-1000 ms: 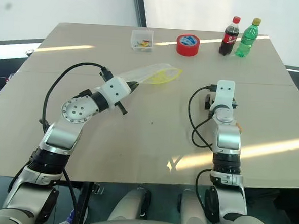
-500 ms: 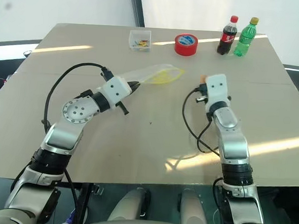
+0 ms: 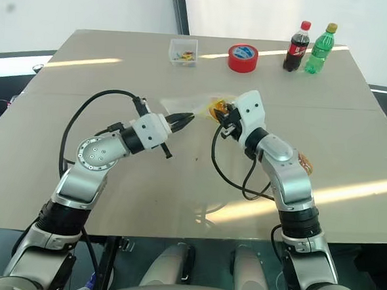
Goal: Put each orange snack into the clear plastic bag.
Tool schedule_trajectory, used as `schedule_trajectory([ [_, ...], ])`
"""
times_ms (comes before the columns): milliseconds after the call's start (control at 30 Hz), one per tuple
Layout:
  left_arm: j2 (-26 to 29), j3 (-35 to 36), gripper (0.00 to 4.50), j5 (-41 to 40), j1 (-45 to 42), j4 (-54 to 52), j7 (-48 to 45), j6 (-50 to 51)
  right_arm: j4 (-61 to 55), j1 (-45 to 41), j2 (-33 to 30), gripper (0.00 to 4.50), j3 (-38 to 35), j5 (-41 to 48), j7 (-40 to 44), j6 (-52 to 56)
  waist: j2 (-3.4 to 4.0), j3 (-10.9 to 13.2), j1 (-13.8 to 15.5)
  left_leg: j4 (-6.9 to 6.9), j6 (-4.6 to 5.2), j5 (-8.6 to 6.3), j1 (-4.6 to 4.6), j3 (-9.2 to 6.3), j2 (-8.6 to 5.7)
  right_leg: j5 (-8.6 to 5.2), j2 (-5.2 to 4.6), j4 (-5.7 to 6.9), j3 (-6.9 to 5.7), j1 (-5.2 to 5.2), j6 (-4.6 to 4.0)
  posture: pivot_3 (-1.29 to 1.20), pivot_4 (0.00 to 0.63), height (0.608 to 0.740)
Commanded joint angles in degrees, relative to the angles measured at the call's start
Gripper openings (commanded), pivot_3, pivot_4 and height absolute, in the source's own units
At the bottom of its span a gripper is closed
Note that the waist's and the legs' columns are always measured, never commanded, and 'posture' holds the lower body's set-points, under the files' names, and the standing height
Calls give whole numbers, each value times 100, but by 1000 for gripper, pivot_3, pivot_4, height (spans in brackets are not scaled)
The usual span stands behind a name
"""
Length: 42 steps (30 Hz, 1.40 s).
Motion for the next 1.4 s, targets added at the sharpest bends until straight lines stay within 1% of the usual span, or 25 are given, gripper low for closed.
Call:
schedule_trajectory([
  [33, 65, -14, 0, -3, 70, -203, -73, -342, 161, -264, 37, 1015, 2, 144, 161, -90, 0, 0, 1, 0, 0, 0, 0, 1, 0, 0, 0, 0, 0, 0, 0, 0, 150, 740],
  [100, 69, 11, 0, 14, 34, -115, -77, -376, 336, -344, 61, 1015, -43, 416, 436, 32, 0, 0, 3, 0, 0, 0, 0, -1, -1, 0, 0, 1, -1, 0, 0, 0, 150, 740],
  [167, 58, 54, 0, 38, -27, 2, -39, -303, 509, -410, 9, 1015, -77, 365, 443, -69, 0, 0, 2, 0, 0, 0, 0, -1, -1, 0, 1, 1, -2, 0, 0, 0, 150, 740],
  [200, 53, 72, 0, 61, -56, 52, -8, -253, 530, -411, -32, 1617, -77, 325, 439, -131, 0, 0, 8, 0, 0, 0, 0, -2, -1, 0, 1, 0, -3, 1, 0, 0, 150, 740],
  [233, 45, 85, 0, 97, -87, 102, 27, -197, 519, -404, -66, 1956, -95, 317, 436, -148, 0, 0, 12, 0, 0, 0, 0, -2, -3, 0, 1, 0, -4, 1, 0, 0, 150, 740],
  [333, -34, 181, 0, 96, -160, 180, 187, 226, 117, -239, -266, 3235, -225, 366, 398, -29, 0, 0, 12, 1, 0, 0, -1, -3, -4, 0, 0, -1, -5, 2, 0, 0, 150, 740],
  [500, -77, 236, 0, 80, -267, 252, 301, 694, -1083, 381, -962, 3235, -684, 807, 673, 407, 0, 0, 32, 1, 1, 0, -7, -9, -3, 0, 0, -4, -9, 1, 0, 0, 150, 740],
  [600, -72, 238, 0, 80, -398, 381, 307, 725, -1765, 948, -1464, 3235, -1217, 1099, 714, 675, -1, 0, 47, 3, 1, 0, -13, -13, -5, 0, -4, -10, -15, 2, 1, 0, 150, 740],
  [667, -74, 222, 0, 97, -453, 454, 311, 699, -1958, 1338, -1865, 3235, -1429, 921, 607, 752, -1, 0, 51, 4, 1, 0, -12, -14, -5, 0, -4, -10, -16, 4, 1, 0, 150, 740],
  [767, -91, 203, 0, 93, -474, 507, 308, 686, -1948, 2095, -2583, 3235, -1418, 231, 499, 545, -2, 0, 58, 5, 1, 0, -9, -12, -8, 0, -4, -10, -15, 8, 1, 0, 150, 740],
  [867, -109, 158, 0, 110, -475, 533, 302, 648, -1787, 2662, -2822, 3235, -1531, -85, 199, 679, -2, 0, 47, 4, 1, 0, -6, -10, -6, 0, -2, -10, -14, 12, 1, 0, 150, 740],
  [933, -112, 141, 0, 115, -474, 545, 287, 622, -1719, 2850, -2742, 3235, -1605, -64, 96, 775, -2, 0, 25, 4, 1, 0, -4, -5, -6, 0, -1, -8, -9, 12, 1, 0, 150, 740],
  [1067, -103, 110, 0, 94, -489, 566, 234, 581, -1279, 2982, -2607, 3235, -1595, -297, -157, 514, -2, 0, 20, 5, 1, 0, 6, -2, -2, 0, 1, -5, -6, 19, 1, 0, 150, 740],
  [1167, -93, 95, 0, 92, -502, 586, 209, 558, -987, 2898, -2532, 3235, -1595, -385, -275, 410, -2, 0, 39, 5, 1, 0, 5, -4, -3, 0, 0, -7, -8, 20, 1, 0, 150, 740],
  [1233, -95, 100, 0, 94, -517, 599, 207, 554, -902, 2824, -2451, 2727, -1634, -287, -248, 413, -2, 0, 38, 5, 1, 0, 4, -4, -3, 0, -1, -8, -7, 20, 1, 0, 150, 740],
  [1267, -97, 102, 0, 96, -518, 600, 210, 555, -895, 2807, -2418, 2369, -1654, -224, -219, 441, -2, 0, 38, 5, 1, 0, 4, -4, -3, 0, -1, -9, -7, 20, 2, 0, 150, 740],
  [1367, -86, 126, 0, 95, -510, 606, 227, 560, -953, 2793, -2406, 959, -1632, -209, -190, 393, -2, 0, 42, 5, 1, 0, 4, -6, -3, 0, -1, -8, -9, 21, 1, 0, 150, 740],
  [1400, -78, 131, 0, 104, -502, 598, 235, 557, -1017, 2781, -2415, 612, -1625, -198, -167, 333, -2, 0, 42, 5, 1, 0, 4, -6, -3, 0, -1, -9, -9, 21, 1, 0, 150, 740],
])
